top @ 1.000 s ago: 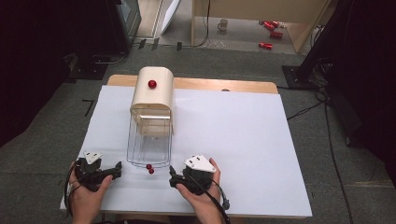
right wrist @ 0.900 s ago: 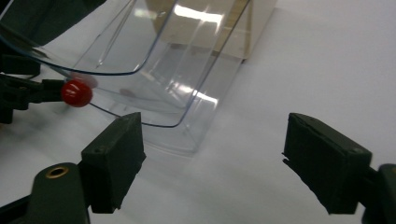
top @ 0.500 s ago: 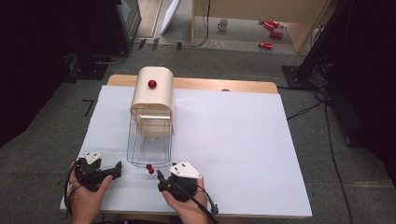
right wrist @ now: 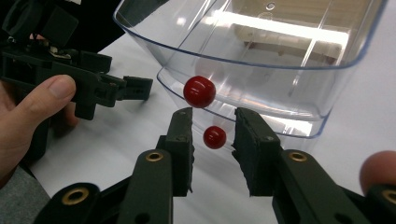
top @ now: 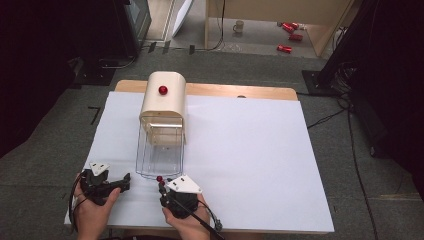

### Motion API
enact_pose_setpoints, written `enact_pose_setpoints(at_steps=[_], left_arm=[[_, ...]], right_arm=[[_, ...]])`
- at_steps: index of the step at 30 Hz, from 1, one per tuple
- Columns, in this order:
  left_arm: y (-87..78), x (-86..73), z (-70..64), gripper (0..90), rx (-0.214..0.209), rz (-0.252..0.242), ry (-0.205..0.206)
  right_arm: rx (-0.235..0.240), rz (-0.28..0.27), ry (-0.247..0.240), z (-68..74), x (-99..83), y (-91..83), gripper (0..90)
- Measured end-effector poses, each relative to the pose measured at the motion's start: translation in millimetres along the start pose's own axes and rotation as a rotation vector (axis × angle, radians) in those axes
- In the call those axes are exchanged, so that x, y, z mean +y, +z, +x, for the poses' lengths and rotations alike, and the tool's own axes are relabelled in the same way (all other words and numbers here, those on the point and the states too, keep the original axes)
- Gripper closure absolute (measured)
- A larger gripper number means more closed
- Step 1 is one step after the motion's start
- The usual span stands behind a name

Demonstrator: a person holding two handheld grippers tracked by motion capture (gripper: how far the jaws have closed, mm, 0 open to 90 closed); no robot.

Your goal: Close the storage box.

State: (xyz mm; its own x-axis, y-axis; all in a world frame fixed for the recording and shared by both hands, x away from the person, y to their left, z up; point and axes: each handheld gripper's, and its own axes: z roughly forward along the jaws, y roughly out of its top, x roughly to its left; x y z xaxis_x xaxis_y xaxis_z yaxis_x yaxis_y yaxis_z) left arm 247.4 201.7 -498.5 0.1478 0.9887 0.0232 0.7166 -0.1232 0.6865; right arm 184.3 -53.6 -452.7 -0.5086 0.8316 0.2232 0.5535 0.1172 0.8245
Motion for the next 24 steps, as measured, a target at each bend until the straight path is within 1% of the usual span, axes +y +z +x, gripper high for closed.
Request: enact_pose_setpoints(at_steps=[6,10,13,14,19,22,24], left_arm=[[0.0,0.0,0.0,0.0,0.000,0.000,0.000],[0.0,0.0,0.0,0.0,0.000,0.000,0.000],[0.0,0.0,0.0,0.0,0.000,0.000,0.000],[0.0,0.0,0.0,0.0,0.000,0.000,0.000],[0.0,0.0,0.0,0.0,0.000,0.000,0.000],[0.0,0.0,0.0,0.0,0.000,0.000,0.000],[0.0,0.0,0.0,0.0,0.000,0.000,0.000]], right_arm=[[-0.011,0.006,-0.015,9.6,0.8,6.6,72.0],[-0.029,0.018,-0.013,11.4,1.8,10.0,75.9],[-0.039,0.015,-0.011,11.8,2.3,11.2,78.1],[-0.036,0.014,-0.004,11.4,2.3,11.6,78.4],[-0.036,0.016,-0.003,11.5,1.4,12.9,82.0],[-0.023,0.023,-0.007,10.8,1.0,13.5,86.5],[-0.015,0.024,-0.003,10.9,1.4,12.8,87.1]])
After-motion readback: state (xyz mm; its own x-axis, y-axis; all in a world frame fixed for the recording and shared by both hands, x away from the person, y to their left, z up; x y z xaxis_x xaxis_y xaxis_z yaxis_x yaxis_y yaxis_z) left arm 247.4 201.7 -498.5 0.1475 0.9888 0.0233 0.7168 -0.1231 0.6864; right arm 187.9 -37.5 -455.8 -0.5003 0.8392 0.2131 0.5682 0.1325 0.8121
